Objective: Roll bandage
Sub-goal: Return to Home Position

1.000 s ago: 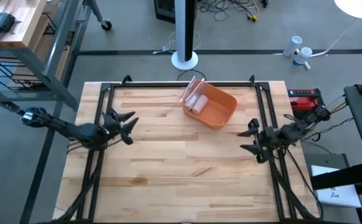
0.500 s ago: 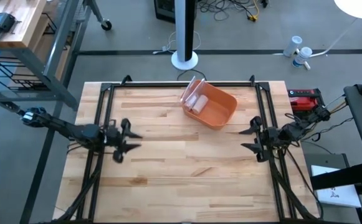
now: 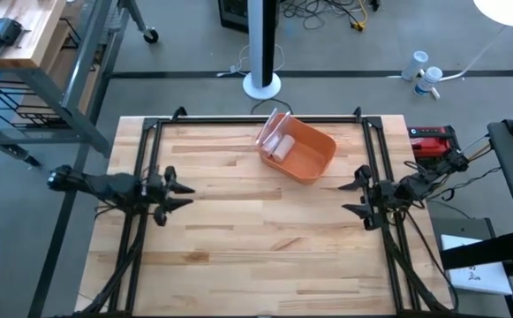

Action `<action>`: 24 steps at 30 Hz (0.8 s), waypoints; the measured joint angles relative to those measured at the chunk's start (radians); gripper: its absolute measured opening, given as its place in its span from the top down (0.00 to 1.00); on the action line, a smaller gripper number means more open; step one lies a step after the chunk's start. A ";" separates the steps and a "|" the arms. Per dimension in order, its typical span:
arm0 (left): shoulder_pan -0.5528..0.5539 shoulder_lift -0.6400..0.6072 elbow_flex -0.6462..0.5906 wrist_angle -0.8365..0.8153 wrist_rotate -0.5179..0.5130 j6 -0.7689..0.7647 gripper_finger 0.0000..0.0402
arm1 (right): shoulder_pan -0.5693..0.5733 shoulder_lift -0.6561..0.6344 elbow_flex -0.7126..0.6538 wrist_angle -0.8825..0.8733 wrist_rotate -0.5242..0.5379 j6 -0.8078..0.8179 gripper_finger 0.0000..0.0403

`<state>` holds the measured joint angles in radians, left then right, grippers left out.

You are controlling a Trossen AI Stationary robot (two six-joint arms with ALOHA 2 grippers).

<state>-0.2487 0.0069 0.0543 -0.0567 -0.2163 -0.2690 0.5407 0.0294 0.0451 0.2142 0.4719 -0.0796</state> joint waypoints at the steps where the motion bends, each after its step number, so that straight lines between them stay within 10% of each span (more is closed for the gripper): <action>1: 0.003 0.007 -0.021 0.089 0.009 0.013 0.62 | 0.000 -0.001 0.000 -0.002 -0.001 0.001 0.37; 24: 0.036 0.123 -0.040 0.222 0.016 0.103 0.62 | 0.000 0.032 -0.001 -0.060 0.000 0.000 0.44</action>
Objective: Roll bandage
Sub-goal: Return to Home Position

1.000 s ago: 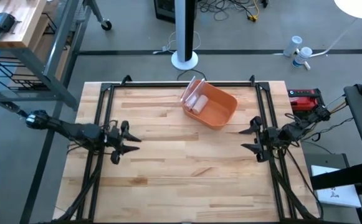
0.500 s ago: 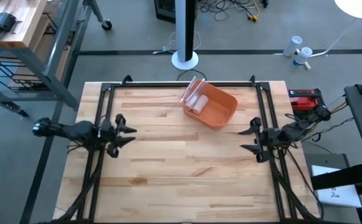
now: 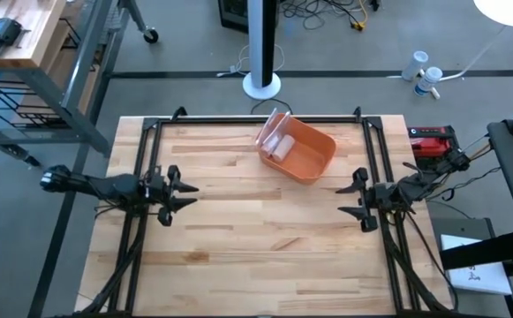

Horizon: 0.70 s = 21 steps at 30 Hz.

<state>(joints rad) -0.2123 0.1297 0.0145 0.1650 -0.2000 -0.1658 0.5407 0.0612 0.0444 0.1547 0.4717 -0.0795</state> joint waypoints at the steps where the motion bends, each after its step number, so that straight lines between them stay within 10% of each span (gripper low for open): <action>1: 0.000 0.008 0.000 0.001 0.000 0.000 0.62 | 0.000 0.001 0.000 0.000 0.000 0.000 0.44; 21: 0.000 0.168 0.004 0.006 0.000 0.000 0.62 | 0.000 0.000 0.000 -0.002 0.000 0.000 0.36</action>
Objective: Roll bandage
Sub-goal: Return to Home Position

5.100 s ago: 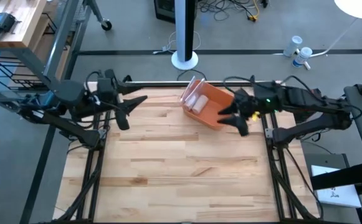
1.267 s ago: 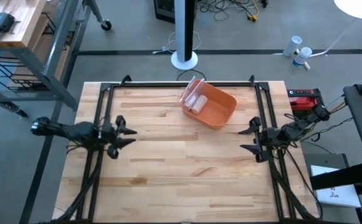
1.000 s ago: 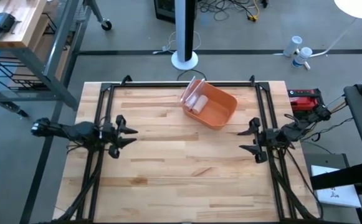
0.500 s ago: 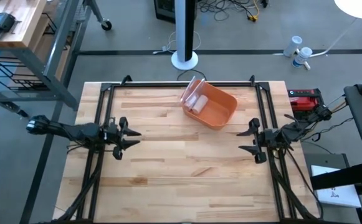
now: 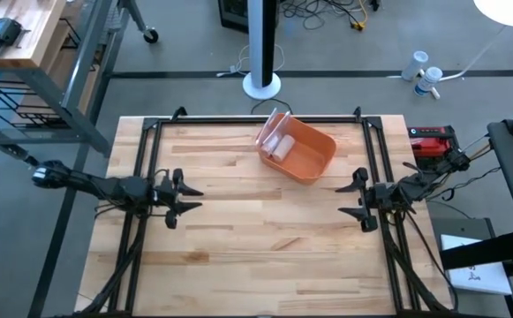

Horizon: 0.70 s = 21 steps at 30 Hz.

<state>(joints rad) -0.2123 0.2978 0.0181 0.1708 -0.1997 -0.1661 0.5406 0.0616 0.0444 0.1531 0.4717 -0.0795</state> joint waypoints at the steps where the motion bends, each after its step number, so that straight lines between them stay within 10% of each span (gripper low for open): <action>1: 0.000 0.007 0.000 0.000 0.000 0.000 0.62 | 0.000 0.000 0.000 0.000 0.000 0.000 0.36; 21: 0.000 0.099 0.000 0.000 0.000 0.000 0.62 | 0.000 0.000 0.000 0.000 0.000 0.000 0.43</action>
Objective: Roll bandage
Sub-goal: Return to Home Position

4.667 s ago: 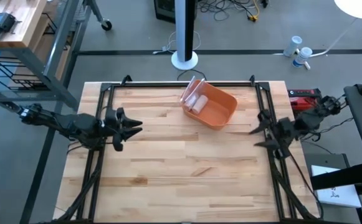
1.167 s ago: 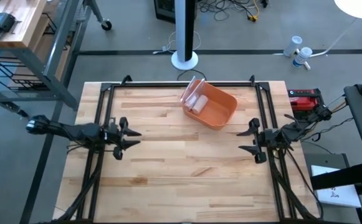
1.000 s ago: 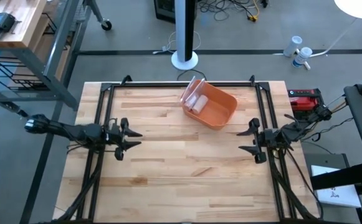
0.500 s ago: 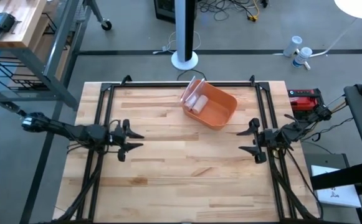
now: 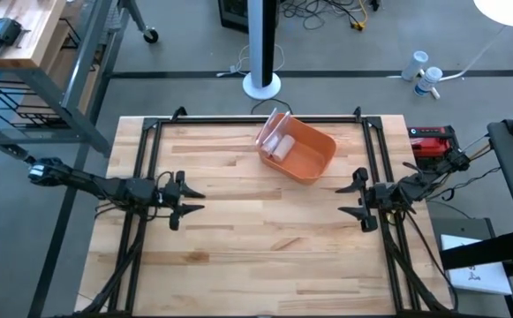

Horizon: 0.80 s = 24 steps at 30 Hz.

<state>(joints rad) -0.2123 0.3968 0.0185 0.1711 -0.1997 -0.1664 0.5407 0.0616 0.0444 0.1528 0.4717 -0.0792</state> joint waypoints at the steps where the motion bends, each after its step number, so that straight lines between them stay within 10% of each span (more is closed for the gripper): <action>1: 0.000 0.004 0.000 0.000 0.000 0.000 0.62 | 0.000 0.000 0.000 0.000 0.000 0.000 0.44; 24: 0.000 0.050 0.001 -0.001 0.000 0.000 0.62 | 0.000 0.000 0.000 0.000 0.000 0.000 0.38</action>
<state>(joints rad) -0.2123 0.4470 0.0193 0.1700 -0.1995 -0.1665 0.5405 0.0616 0.0444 0.1528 0.4717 -0.0792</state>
